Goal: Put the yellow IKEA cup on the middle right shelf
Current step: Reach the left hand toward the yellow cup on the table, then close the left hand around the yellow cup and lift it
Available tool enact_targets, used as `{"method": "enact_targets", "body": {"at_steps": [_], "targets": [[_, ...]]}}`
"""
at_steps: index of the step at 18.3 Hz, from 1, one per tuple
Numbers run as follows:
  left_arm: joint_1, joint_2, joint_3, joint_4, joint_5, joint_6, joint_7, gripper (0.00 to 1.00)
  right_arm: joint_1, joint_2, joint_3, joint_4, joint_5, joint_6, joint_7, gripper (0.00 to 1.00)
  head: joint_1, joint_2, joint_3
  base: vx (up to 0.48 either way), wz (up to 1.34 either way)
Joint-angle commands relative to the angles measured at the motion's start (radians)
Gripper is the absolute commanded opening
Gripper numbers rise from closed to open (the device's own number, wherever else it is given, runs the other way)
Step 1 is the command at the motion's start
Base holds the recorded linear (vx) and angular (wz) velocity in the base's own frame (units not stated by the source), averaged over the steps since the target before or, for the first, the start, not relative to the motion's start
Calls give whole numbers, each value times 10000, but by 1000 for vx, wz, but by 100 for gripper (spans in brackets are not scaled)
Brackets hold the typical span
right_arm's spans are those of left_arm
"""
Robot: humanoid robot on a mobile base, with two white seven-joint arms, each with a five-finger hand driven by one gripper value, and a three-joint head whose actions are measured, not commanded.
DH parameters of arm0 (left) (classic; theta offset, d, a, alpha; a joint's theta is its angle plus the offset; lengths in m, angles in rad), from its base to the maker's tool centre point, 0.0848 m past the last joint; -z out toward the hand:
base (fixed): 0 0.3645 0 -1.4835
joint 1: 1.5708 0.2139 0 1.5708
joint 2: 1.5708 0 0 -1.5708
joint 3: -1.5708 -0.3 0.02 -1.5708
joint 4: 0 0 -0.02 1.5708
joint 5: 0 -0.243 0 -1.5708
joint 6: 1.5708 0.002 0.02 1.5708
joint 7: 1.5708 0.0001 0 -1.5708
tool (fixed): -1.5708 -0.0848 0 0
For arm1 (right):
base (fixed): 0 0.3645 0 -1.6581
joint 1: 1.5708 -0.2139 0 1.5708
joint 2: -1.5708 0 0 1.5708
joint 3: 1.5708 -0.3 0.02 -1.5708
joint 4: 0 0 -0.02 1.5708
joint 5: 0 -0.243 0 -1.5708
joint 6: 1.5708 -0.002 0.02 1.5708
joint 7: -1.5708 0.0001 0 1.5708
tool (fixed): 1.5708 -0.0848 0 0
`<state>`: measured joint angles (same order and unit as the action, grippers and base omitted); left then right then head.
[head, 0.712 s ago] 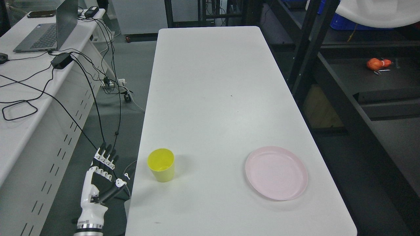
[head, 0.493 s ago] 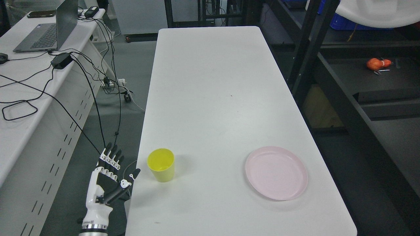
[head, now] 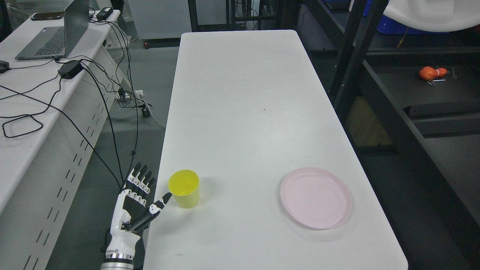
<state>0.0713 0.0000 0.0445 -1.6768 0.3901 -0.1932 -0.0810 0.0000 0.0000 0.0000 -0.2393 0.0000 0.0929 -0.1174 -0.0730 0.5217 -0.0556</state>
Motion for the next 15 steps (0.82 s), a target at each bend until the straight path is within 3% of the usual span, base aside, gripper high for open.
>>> {"method": "enact_targets", "body": {"at_steps": [1,8,15], "targets": [[-574,174,-123,815,26,458,13,99,138,-175,169,0,-245,7,8,99,0,0,0,0,0],[-667,174,-720,799,-1982,383,28,99,138,-175,169,0,-245,7,8,99,0,0,0,0,0],[-774,174,-1794,815,-2152,383,-3,99,138,-175,169,0,-245,7,8,99,0,0,0,0,0]]}}
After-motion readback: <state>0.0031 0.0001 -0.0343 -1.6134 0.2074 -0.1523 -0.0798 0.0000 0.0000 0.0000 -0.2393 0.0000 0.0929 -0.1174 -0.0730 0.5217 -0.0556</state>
